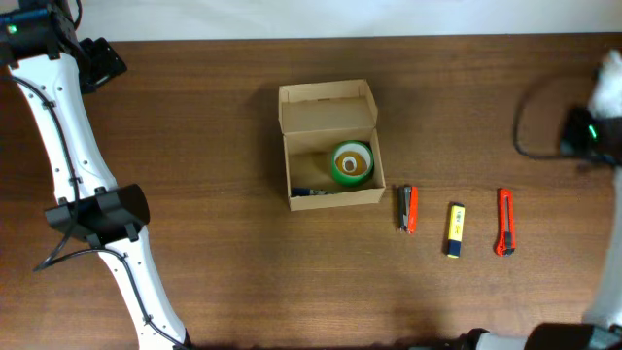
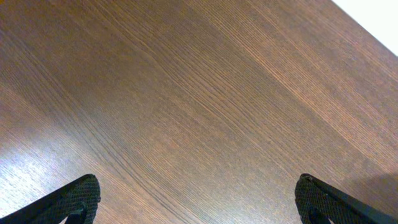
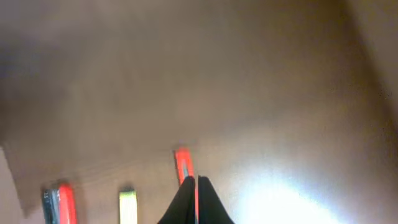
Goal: Pack container
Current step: 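Grasp the red box cutter at the right with the right gripper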
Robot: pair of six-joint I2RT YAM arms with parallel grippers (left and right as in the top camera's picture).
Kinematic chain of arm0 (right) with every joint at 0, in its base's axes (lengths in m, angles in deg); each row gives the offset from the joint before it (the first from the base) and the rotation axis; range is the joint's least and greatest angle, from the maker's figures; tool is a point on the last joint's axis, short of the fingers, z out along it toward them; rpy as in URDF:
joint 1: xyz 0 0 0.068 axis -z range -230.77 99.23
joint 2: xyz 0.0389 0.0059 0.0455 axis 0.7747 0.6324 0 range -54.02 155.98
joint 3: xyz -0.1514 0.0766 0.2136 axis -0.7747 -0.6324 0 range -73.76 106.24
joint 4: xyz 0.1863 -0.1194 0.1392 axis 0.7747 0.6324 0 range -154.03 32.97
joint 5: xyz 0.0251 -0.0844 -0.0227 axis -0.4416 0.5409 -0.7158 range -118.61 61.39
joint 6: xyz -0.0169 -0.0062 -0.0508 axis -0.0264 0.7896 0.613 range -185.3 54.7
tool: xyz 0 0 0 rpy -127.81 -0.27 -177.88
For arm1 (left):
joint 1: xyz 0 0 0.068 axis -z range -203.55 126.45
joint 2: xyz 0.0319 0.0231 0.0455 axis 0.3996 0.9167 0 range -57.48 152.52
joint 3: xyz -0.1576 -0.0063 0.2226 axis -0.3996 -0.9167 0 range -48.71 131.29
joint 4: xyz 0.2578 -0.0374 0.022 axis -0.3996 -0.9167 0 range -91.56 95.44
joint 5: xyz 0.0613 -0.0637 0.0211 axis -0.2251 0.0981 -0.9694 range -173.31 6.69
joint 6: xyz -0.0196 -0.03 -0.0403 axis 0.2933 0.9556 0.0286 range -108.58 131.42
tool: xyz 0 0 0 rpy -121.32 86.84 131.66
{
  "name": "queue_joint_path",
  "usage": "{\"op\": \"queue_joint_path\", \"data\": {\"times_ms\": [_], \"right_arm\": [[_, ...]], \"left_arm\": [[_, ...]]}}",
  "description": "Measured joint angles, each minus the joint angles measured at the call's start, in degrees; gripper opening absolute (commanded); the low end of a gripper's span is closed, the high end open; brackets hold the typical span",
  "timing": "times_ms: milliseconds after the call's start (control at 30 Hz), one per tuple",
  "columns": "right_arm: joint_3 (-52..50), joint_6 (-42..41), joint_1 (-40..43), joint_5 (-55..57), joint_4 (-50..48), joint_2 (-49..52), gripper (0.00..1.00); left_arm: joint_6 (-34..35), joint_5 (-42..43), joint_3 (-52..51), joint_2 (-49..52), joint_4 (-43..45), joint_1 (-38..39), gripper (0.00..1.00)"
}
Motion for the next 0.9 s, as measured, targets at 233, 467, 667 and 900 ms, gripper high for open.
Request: {"op": "queue_joint_path", "data": {"times_ms": [233,467,667,900], "right_arm": [[-18.5,-3.2,3.4,0.7,-0.9,-1.0,0.23],[-37.4,4.9,3.0,0.4,-24.0,-0.2,0.69],[-38.6,8.9,3.0,1.5,-28.5,4.7,0.68],[-38.3,8.6,3.1,1.3,-28.9,13.0,0.58]], "left_arm": [[0.0,0.0,0.0,0.0,0.2,0.0,1.0],[0.0,0.0,0.0,0.0,0.7,0.0,1.0],[0.0,0.0,0.0,0.0,0.9,0.0,1.0],[0.0,0.0,0.0,0.0,0.4,0.0,1.0]]}}
